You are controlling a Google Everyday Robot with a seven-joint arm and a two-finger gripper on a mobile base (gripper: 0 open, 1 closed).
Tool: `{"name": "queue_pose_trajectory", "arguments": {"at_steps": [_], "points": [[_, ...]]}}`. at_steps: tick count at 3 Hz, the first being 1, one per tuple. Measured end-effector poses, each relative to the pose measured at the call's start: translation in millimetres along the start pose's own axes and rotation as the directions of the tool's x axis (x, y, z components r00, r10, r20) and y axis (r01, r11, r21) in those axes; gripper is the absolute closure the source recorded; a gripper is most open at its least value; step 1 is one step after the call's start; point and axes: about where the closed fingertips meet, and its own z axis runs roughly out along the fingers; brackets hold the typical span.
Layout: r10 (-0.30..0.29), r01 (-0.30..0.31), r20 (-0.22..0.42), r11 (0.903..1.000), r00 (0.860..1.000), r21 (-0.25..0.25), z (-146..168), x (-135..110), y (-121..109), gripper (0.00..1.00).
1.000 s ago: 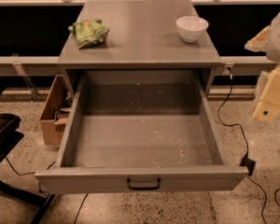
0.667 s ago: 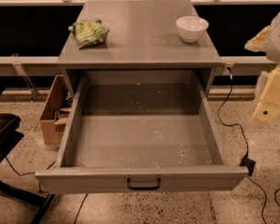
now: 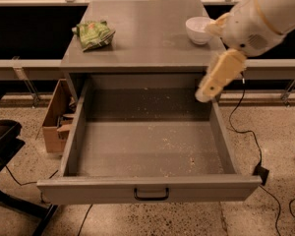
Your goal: Place green jalapeno chip bag into top drawer
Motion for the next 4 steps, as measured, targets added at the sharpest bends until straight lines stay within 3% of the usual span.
{"name": "queue_pose_trajectory", "arguments": {"at_steps": [1,2,3,4], "points": [[0.010,-0.017,0.205,0.9993,0.979,0.033,39,-69,-39,0.00],[0.039,-0.092,0.355,0.9866,0.934,0.135,52,-145,-83,0.00],[0.041,-0.097,0.358,0.9857,0.933,0.138,54,-145,-84,0.00],[0.080,-0.165,0.409,0.9701,0.909,0.178,78,-141,-105,0.00]]}}
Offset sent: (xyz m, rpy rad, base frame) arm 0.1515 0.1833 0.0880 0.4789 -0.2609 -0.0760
